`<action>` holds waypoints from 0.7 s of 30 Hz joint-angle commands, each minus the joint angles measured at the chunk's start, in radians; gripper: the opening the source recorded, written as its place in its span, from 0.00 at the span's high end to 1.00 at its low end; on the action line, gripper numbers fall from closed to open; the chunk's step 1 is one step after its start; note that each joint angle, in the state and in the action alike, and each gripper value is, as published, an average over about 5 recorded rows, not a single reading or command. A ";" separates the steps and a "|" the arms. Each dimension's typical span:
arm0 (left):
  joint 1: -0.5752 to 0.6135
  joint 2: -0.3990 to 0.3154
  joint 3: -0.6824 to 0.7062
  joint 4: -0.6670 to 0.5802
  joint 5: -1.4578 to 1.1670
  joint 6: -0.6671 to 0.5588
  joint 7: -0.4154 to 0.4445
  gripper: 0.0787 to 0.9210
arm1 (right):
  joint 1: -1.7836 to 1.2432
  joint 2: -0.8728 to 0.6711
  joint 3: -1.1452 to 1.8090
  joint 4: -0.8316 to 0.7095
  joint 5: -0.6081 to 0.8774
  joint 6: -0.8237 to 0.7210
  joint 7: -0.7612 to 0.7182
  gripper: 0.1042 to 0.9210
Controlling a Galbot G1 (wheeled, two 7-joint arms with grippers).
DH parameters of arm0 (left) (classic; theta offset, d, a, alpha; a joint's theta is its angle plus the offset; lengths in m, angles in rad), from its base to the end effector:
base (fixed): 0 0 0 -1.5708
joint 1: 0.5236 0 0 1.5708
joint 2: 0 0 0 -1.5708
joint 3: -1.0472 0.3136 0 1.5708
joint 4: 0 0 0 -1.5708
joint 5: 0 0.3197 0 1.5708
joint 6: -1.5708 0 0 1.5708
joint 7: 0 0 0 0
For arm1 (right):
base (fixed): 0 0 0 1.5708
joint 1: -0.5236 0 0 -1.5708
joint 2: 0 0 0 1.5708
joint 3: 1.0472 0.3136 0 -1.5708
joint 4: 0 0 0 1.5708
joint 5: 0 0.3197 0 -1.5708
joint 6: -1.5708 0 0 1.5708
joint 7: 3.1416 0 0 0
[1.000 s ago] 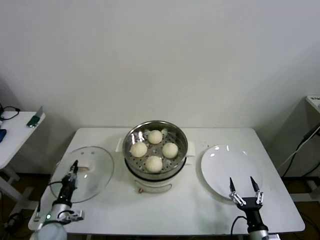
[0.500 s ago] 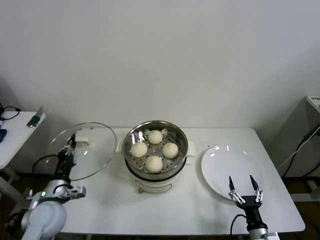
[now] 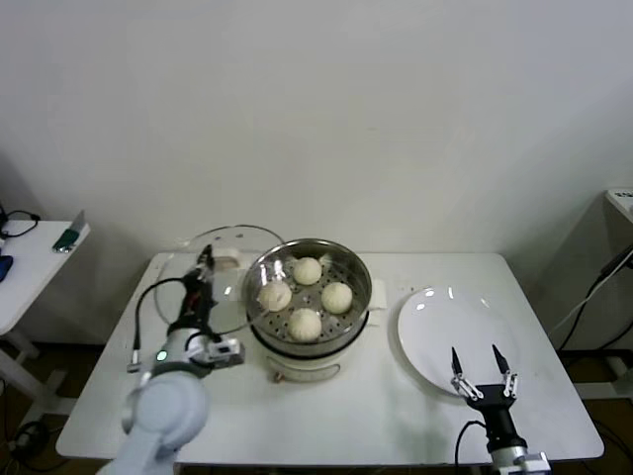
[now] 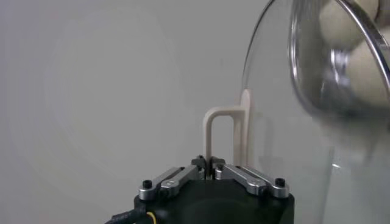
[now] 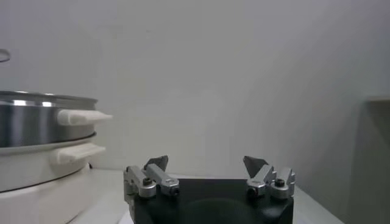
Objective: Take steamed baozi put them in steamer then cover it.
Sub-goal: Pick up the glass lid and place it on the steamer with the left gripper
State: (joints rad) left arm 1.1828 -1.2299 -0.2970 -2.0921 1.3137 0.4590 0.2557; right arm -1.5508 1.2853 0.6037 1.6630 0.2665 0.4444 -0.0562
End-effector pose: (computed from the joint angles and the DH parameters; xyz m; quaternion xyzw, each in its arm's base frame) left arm 0.2452 -0.0071 -0.2013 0.0401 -0.7342 -0.6775 0.0179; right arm 0.1498 -0.1045 -0.3857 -0.0102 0.9994 -0.0226 0.0250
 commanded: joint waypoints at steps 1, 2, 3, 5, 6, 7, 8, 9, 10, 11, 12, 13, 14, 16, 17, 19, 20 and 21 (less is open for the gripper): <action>-0.117 -0.233 0.275 0.017 0.240 0.085 0.111 0.92 | 0.013 0.002 -0.003 -0.014 0.010 0.000 0.009 0.12; -0.120 -0.258 0.289 0.029 0.256 0.084 0.110 0.92 | 0.015 0.003 -0.003 -0.015 0.011 0.001 0.010 0.12; -0.121 -0.283 0.302 0.042 0.273 0.082 0.108 0.92 | 0.017 0.004 -0.003 -0.016 0.013 0.001 0.012 0.12; -0.122 -0.323 0.322 0.069 0.303 0.075 0.104 0.92 | 0.019 0.005 -0.002 -0.017 0.017 0.004 0.014 0.12; -0.121 -0.339 0.330 0.083 0.317 0.071 0.100 0.92 | 0.019 0.004 -0.001 -0.016 0.021 0.005 0.015 0.12; -0.120 -0.354 0.336 0.097 0.329 0.066 0.096 0.92 | 0.019 0.004 -0.001 -0.016 0.024 0.005 0.016 0.12; -0.119 -0.365 0.340 0.111 0.338 0.063 0.092 0.92 | 0.019 0.002 0.000 -0.016 0.028 0.007 0.016 0.12; -0.118 -0.374 0.342 0.123 0.346 0.061 0.089 0.92 | 0.019 0.001 0.001 -0.015 0.031 0.008 0.017 0.12; -0.117 -0.380 0.344 0.134 0.352 0.060 0.086 0.92 | 0.020 -0.001 0.003 -0.015 0.034 0.009 0.018 0.12; -0.116 -0.385 0.345 0.145 0.357 0.059 0.084 0.92 | 0.020 -0.002 0.004 -0.015 0.036 0.011 0.019 0.12; -0.116 -0.389 0.345 0.156 0.362 0.059 0.083 0.92 | 0.021 -0.003 0.005 -0.016 0.039 0.013 0.020 0.12; -0.115 -0.391 0.345 0.165 0.365 0.059 0.081 0.92 | 0.021 -0.004 0.007 -0.016 0.042 0.014 0.021 0.12; -0.115 -0.394 0.343 0.176 0.368 0.060 0.078 0.92 | 0.021 -0.004 0.008 -0.016 0.044 0.015 0.022 0.12; -0.116 -0.395 0.337 0.196 0.371 0.060 0.071 0.92 | 0.021 -0.004 0.010 -0.016 0.048 0.019 0.023 0.12; -0.117 -0.393 0.332 0.205 0.371 0.061 0.066 0.92 | 0.020 -0.004 0.011 -0.016 0.048 0.021 0.023 0.12; -0.119 -0.387 0.321 0.223 0.369 0.063 0.057 0.92 | 0.017 -0.003 0.012 -0.016 0.049 0.025 0.024 0.12; -0.120 -0.383 0.316 0.231 0.367 0.063 0.052 0.92 | 0.017 -0.003 0.013 -0.017 0.049 0.027 0.025 0.12; -0.121 -0.379 0.312 0.238 0.365 0.063 0.048 0.92 | 0.016 -0.002 0.014 -0.019 0.050 0.029 0.026 0.12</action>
State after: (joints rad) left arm 1.0780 -1.5499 -0.0194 -1.9347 1.6198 0.5146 0.3101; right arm -1.5345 1.2825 0.6151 1.6488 0.3062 0.4664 -0.0327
